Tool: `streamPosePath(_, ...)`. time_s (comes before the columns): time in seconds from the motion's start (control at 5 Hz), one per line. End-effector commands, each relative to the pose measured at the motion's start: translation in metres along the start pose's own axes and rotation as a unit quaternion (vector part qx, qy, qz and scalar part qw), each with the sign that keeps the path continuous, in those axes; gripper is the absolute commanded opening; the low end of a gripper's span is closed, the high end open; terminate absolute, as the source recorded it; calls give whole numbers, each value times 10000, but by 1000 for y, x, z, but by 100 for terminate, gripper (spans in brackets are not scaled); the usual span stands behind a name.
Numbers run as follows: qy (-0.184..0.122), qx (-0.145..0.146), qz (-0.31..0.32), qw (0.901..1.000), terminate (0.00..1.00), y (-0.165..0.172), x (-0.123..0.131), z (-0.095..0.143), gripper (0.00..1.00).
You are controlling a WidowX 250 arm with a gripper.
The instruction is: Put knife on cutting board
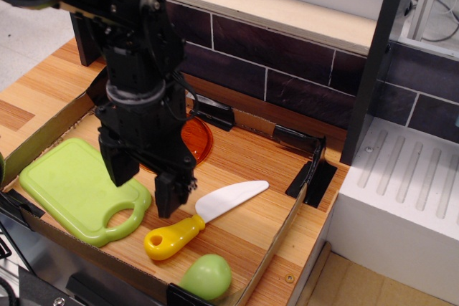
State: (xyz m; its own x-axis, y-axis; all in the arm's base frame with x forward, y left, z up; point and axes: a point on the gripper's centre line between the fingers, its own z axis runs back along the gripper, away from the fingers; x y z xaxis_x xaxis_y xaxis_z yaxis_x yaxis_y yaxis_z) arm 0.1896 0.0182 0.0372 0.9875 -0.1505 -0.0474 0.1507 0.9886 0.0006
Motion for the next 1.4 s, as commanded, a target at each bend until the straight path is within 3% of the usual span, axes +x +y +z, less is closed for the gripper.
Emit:
streamPosePath(0.0,4,128,-129,9998,0,-7,-7,-10,100)
streamPosePath(0.8,21,419,2,9991,0,-6,-3,-34,100)
streamPosePath(1.2,109,354,62,9993,0,-13,2,-29,100)
